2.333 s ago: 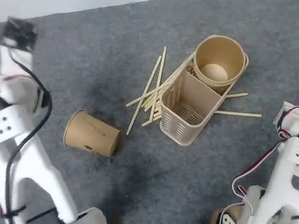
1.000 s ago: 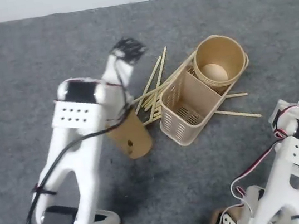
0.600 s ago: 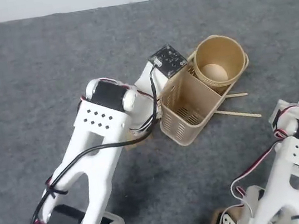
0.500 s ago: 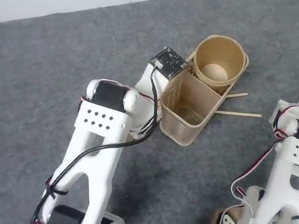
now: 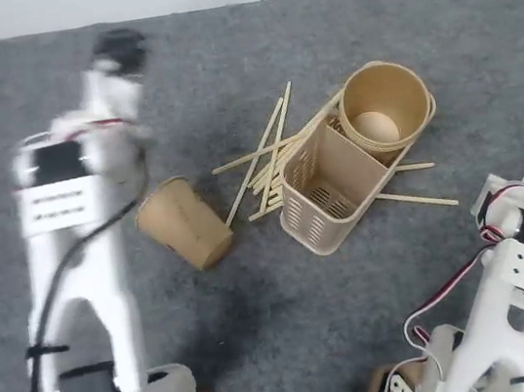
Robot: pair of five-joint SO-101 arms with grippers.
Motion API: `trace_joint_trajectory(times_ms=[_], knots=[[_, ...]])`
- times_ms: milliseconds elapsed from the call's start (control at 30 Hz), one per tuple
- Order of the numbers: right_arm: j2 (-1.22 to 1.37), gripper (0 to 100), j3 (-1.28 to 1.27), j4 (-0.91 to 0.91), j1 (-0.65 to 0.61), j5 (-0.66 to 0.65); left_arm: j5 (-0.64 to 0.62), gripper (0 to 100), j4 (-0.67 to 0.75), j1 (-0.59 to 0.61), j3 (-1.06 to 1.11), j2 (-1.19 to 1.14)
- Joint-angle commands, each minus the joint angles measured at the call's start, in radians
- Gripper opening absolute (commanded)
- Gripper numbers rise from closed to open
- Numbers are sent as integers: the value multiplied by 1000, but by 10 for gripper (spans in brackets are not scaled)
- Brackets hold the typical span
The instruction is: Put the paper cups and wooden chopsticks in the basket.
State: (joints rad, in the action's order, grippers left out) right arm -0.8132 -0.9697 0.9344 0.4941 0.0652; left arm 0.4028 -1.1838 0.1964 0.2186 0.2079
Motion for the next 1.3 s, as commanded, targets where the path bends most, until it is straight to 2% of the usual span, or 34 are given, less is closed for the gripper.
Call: trace_joint_trajectory(times_ms=[0,133,200,500,733,867,1000,1133,1267], knots=[[-21,6,6,-15,-15,-17,160,116,130,127,97,-71],[-22,6,6,-12,-15,-17,140,116,261,153,137,-203],[-22,6,6,-10,-15,-17,123,116,255,140,134,-264],[-19,6,6,-13,-15,-17,135,116,-38,-9,67,-308],[-19,6,6,-13,-15,-17,302,114,-390,-110,-85,-308],[-19,6,6,-13,-15,-17,348,112,-560,-158,-200,-308],[-21,6,6,-12,-15,-17,361,114,-575,-184,-202,-288],[-21,6,6,-12,-15,-17,500,115,-575,-232,-93,-212],[-19,6,6,-13,-15,-17,618,115,-575,-347,67,-98]])
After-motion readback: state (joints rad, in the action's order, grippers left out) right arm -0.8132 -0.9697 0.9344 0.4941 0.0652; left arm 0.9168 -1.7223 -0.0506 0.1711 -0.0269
